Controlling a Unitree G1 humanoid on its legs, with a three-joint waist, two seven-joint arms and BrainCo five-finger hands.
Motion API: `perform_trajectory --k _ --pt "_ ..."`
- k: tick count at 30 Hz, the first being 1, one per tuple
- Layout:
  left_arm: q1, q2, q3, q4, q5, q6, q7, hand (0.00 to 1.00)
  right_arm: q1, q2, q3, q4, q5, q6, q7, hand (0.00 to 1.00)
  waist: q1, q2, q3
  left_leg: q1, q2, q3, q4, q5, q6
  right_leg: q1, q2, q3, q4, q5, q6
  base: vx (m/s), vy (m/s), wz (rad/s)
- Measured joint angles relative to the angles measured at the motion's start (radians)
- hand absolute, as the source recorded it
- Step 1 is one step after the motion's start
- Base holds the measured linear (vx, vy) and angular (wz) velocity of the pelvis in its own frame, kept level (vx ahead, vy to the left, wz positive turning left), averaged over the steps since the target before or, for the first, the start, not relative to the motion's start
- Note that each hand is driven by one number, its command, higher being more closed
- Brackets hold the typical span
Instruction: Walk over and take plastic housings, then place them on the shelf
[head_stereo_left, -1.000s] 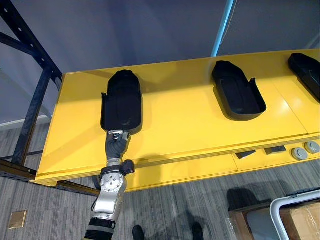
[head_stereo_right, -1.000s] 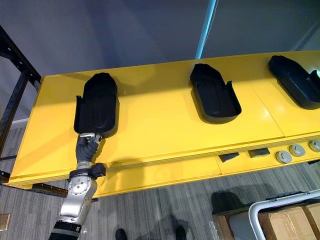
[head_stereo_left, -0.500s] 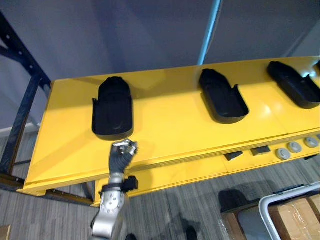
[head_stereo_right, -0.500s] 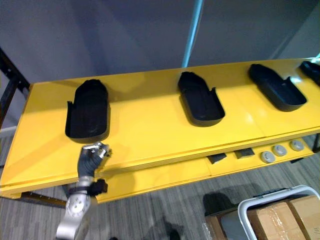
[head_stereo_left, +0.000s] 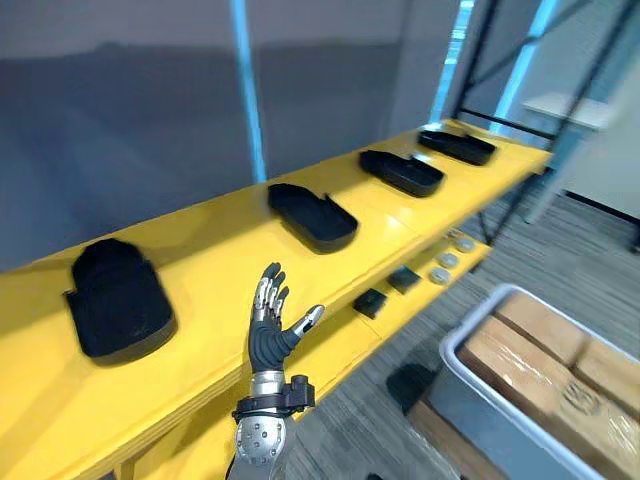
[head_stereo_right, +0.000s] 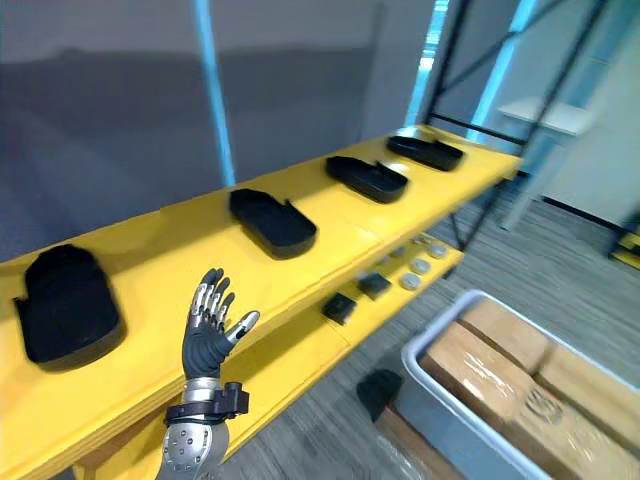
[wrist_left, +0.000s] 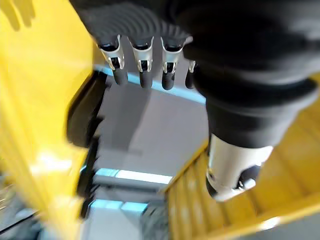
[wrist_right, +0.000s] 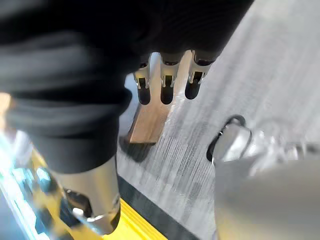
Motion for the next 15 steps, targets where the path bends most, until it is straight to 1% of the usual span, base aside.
perform_trajectory --k 1,2,3,4,5,6,7,8,9,10,11,12,13,14,15 --pt "-0.001 -0.003 0.011 0.001 0.005 0.003 0.001 0.00 -0.005 0.005 -0.031 0.001 0.002 0.001 -0.007 0.00 0.023 -0.004 0.000 0.004 0.012 0.128 -0.050 0.043 0.011 -0.018 -0.041 -0.301 0.010 0.011 -0.041 -0.32 0.242 -2.97" --pt "-0.003 -0.003 0.012 0.001 0.007 0.005 0.001 0.00 -0.008 0.003 -0.047 0.002 0.002 0.001 -0.011 0.00 0.033 -0.007 0.000 0.011 0.021 0.182 -0.074 0.059 0.014 -0.024 -0.059 -0.430 0.061 -0.049 -0.069 -0.29 0.184 -2.65" --pt "-0.007 -0.003 0.012 0.001 0.007 0.006 0.000 0.00 -0.008 0.001 -0.065 0.009 0.001 0.000 -0.023 0.00 0.042 -0.004 0.006 0.034 0.033 0.267 -0.126 0.095 0.017 -0.027 -0.079 -0.555 0.194 -0.162 -0.101 -0.26 0.161 -2.08" --pt "-0.014 -0.003 0.011 0.001 0.006 0.007 0.000 0.00 0.001 0.002 -0.076 0.012 -0.009 0.001 -0.033 0.00 0.035 -0.002 0.007 0.051 0.047 0.327 -0.157 0.123 0.017 -0.016 -0.097 -0.600 0.318 -0.251 -0.097 -0.24 0.118 -1.83" --pt "-0.018 -0.003 0.011 0.001 0.004 0.007 -0.001 0.00 0.008 0.002 -0.076 0.016 -0.019 0.003 -0.036 0.00 0.035 -0.001 0.005 0.058 0.057 0.352 -0.169 0.131 0.014 -0.006 -0.110 -0.617 0.374 -0.289 -0.094 -0.19 0.013 -1.34" --pt "-0.025 -0.003 0.011 0.003 -0.002 0.007 -0.001 0.00 0.015 0.002 -0.084 0.039 -0.025 0.008 -0.037 0.00 0.035 -0.003 0.003 0.074 0.075 0.395 -0.184 0.144 0.002 0.037 -0.141 -0.636 0.452 -0.342 -0.082 -0.16 -0.071 -1.21" --pt "-0.027 -0.003 0.013 0.019 -0.004 0.006 -0.001 0.00 0.011 0.002 -0.099 0.071 -0.035 0.011 -0.038 0.00 0.038 -0.001 -0.012 0.081 0.092 0.433 -0.203 0.155 -0.016 0.090 -0.179 -0.656 0.471 -0.376 -0.067 -0.16 -0.139 -1.09" --pt "-0.028 -0.003 0.013 0.036 -0.005 0.005 -0.001 0.00 0.009 0.002 -0.111 0.093 -0.039 0.012 -0.038 0.00 0.037 -0.003 -0.029 0.078 0.100 0.444 -0.212 0.162 -0.026 0.120 -0.193 -0.666 0.451 -0.388 -0.052 -0.11 -0.206 -0.80" --pt "-0.034 0.002 0.023 0.083 -0.014 0.005 -0.003 0.00 0.007 0.002 -0.120 0.137 -0.053 0.015 -0.038 0.00 0.034 -0.018 -0.055 0.073 0.098 0.449 -0.233 0.177 -0.046 0.195 -0.216 -0.663 0.322 -0.403 -0.018 -0.07 -0.208 -0.36" --pt "-0.039 0.013 0.031 0.106 -0.018 0.005 -0.007 0.00 0.006 0.005 -0.120 0.160 -0.063 0.016 -0.038 0.00 0.029 -0.039 -0.067 0.069 0.081 0.450 -0.246 0.190 -0.055 0.232 -0.213 -0.652 0.221 -0.412 0.004 -0.03 -0.254 -0.39" --pt "-0.054 0.013 0.063 0.184 -0.021 0.006 -0.008 0.00 -0.005 -0.002 -0.131 0.206 -0.070 0.019 -0.038 0.00 0.029 -0.045 -0.083 0.057 0.067 0.438 -0.279 0.215 -0.071 0.282 -0.188 -0.652 0.046 -0.392 -0.022 -0.02 -0.225 -0.58" --pt "-0.055 0.009 0.106 0.265 -0.022 0.022 -0.007 0.00 -0.030 -0.030 -0.135 0.251 -0.081 0.024 -0.038 0.00 0.035 -0.015 -0.093 0.047 0.059 0.375 -0.317 0.238 -0.047 0.306 -0.142 -0.621 -0.068 -0.309 -0.035 0.00 -0.204 -0.82" --pt "-0.055 0.008 0.136 0.292 -0.021 0.028 -0.007 0.00 -0.041 -0.037 -0.135 0.263 -0.085 0.028 -0.039 0.00 0.040 -0.005 -0.096 0.048 0.067 0.375 -0.336 0.241 -0.053 0.310 -0.124 -0.603 -0.112 -0.283 -0.046 0.00 -0.142 -0.86" --pt "-0.066 0.008 0.195 0.368 -0.022 0.036 -0.004 0.00 -0.057 -0.039 -0.141 0.282 -0.094 0.030 -0.038 0.00 0.032 0.005 -0.096 0.049 0.074 0.382 -0.359 0.260 -0.058 0.312 -0.109 -0.589 -0.145 -0.257 -0.053 0.00 -0.140 -0.55" --pt "-0.079 0.009 0.232 0.460 -0.022 0.043 -0.002 0.00 -0.056 -0.044 -0.160 0.287 -0.100 0.030 -0.039 0.00 0.027 0.007 -0.094 0.064 0.082 0.361 -0.383 0.270 -0.073 0.316 -0.095 -0.586 -0.148 -0.256 -0.055 0.00 -0.137 -0.25"
